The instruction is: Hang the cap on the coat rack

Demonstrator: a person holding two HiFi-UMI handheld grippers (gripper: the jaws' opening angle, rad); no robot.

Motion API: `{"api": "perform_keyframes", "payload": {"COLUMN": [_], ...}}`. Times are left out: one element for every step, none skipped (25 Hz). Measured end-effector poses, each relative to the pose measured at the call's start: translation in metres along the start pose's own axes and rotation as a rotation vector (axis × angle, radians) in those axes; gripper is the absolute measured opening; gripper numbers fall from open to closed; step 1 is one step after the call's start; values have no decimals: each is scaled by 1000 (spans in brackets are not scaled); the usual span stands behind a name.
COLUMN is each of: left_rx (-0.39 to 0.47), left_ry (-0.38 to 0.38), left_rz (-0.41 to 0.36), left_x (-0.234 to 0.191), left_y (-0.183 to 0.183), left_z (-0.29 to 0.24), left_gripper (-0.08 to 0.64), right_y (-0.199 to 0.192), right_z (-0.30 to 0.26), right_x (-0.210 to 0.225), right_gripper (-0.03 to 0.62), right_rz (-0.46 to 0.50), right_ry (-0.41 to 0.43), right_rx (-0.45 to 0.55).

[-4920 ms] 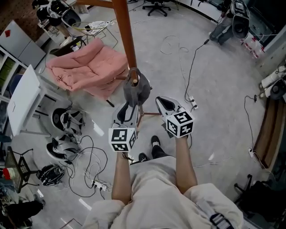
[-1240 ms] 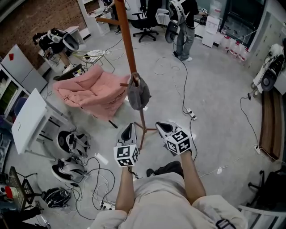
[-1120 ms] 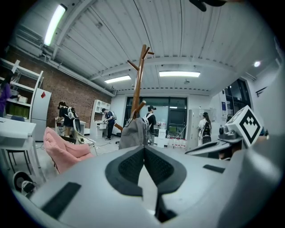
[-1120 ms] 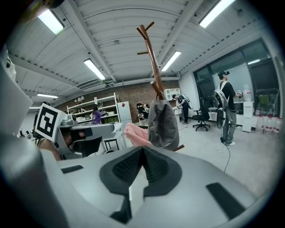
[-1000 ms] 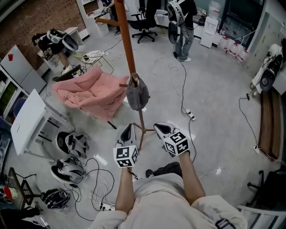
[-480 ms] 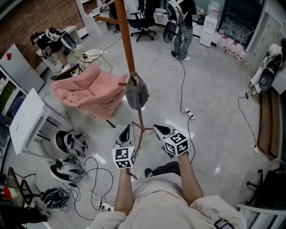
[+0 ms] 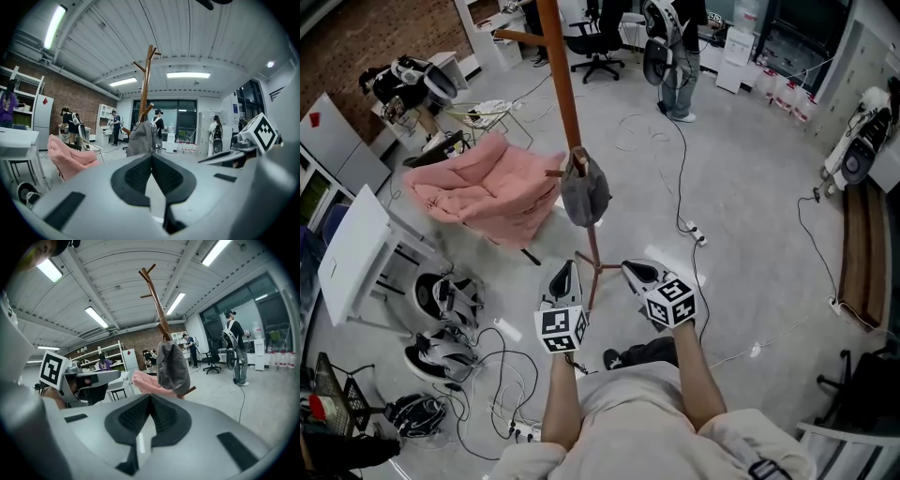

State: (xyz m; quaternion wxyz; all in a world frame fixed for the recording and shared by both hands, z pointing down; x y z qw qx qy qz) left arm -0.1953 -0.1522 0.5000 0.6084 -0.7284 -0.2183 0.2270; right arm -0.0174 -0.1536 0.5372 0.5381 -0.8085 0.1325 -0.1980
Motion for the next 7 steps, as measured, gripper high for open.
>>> {"api": "perform_keyframes", "payload": {"left_rx": [0, -1, -4, -6, -8, -10, -12], "left_ry": [-3, -6, -10, -12, -12, -12, -11], "left_rz": [1, 3, 3, 3, 2, 1, 0], "left_x": [0, 1, 2, 3, 3, 4, 4], "left_y": [0, 0, 0, -1, -2, -2, -2], "left_z": [-1, -1, -1, -1, -1, -1, -1], "left_gripper": [8, 8, 8, 8, 8, 8, 8], "right_y": [1, 0, 0, -1, -3, -4, -5], "right_z": [0, 0, 1, 1, 2, 2, 2], "right_x": [0, 1, 1, 2, 3, 4, 5], "right_gripper": [5, 5, 5, 5, 5, 5, 5], "right_rz": [0, 1, 2, 6, 11, 17, 22], "right_ry": [-1, -2, -4, -7, -11, -16, -21], "right_rx": [0, 0, -3, -6, -9, -12, -16]}}
Point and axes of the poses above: the fingertips, and each gripper's own axes: z backward along the fingers, x to its right, y out of its top, the point moved 6 cm from there along z, backward along the fingers, and after that the axes turned 14 degrees about -y, right-handed, at the moved point
